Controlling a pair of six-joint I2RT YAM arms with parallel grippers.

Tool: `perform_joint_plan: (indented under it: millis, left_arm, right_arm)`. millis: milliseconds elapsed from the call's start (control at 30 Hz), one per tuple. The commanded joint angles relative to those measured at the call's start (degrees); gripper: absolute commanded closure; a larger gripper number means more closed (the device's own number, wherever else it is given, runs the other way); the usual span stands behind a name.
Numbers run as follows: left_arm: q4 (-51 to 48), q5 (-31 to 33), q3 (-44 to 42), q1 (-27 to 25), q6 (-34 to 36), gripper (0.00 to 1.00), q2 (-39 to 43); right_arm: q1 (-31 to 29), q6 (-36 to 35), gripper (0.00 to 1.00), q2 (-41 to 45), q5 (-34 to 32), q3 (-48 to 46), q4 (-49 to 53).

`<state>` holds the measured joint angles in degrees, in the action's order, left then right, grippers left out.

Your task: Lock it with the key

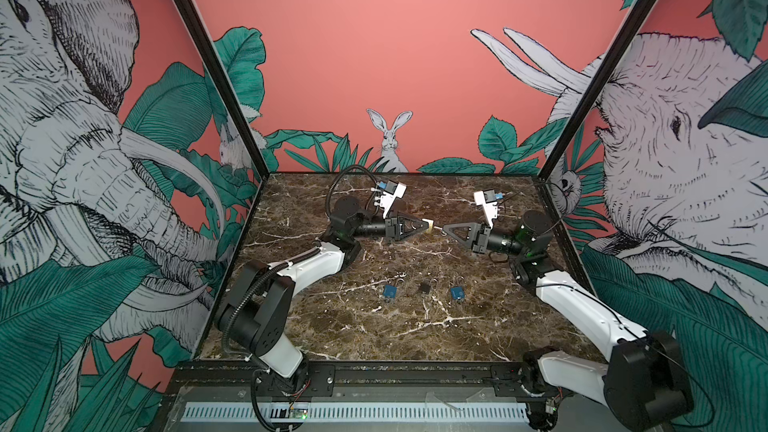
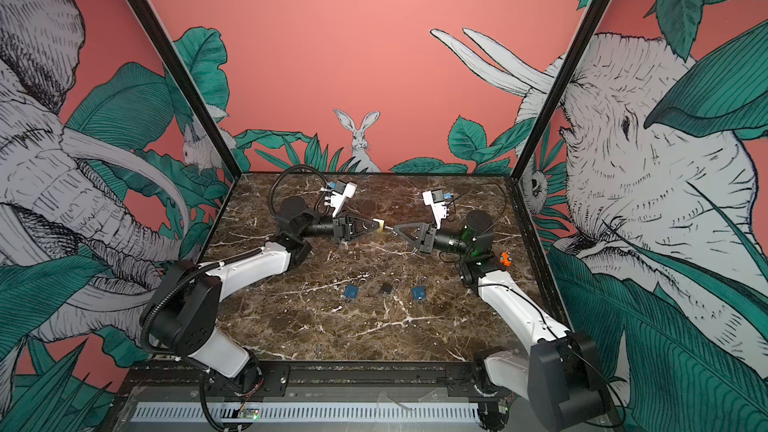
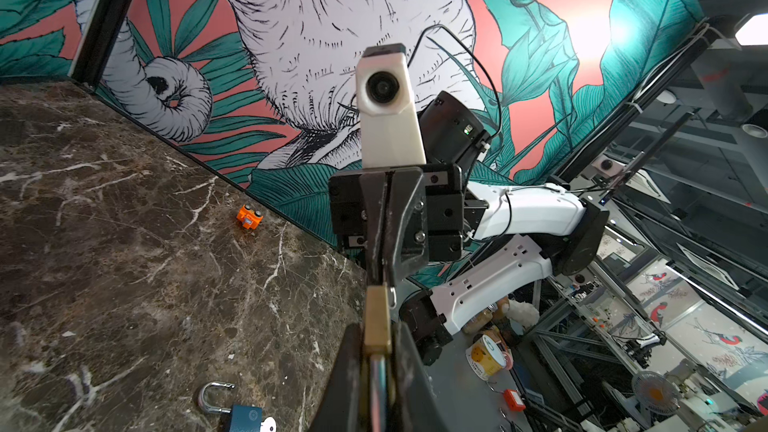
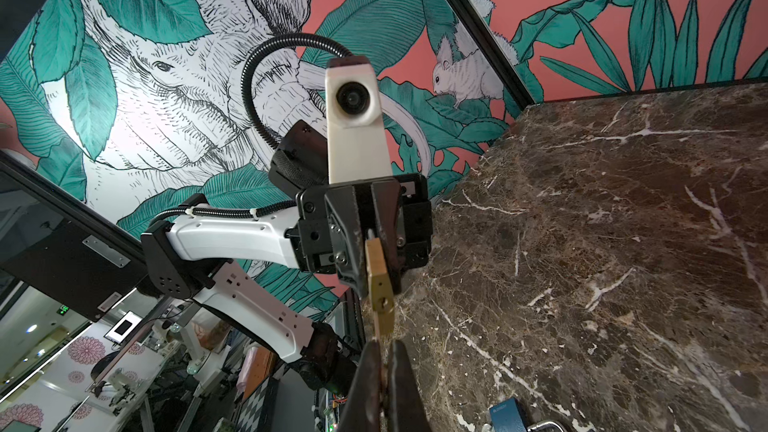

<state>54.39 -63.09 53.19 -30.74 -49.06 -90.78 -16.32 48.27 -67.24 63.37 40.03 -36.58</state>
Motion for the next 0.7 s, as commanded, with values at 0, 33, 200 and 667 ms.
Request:
perform_joint_plan:
  millis: [0,33,200,667]
  left_arm:
    - [1.9,0.0,-0.6,0.8,0.6,1.00,2.8]
    - [0.4,-0.1,-0.2,0.8,1.5,1.00,3.0]
    - [-21.2,1.0,5.0,-2.7,15.7,1.00,1.3]
    - [-77.8,8.8,39.7,-17.2,48.2,1.00,-28.6]
  right_arm:
    - [0.6,-1.7,1.00,3.4,1.4,0.3,0.9]
    - [1.0,-2.6,1.00,4.1,0.3,0.4,3.6]
    - [6.1,-12.4,1.00,8.4,-20.1,1.5,32.4]
    - [14.8,-7.9,1.00,18.8,-47.6,-12.2,48.1]
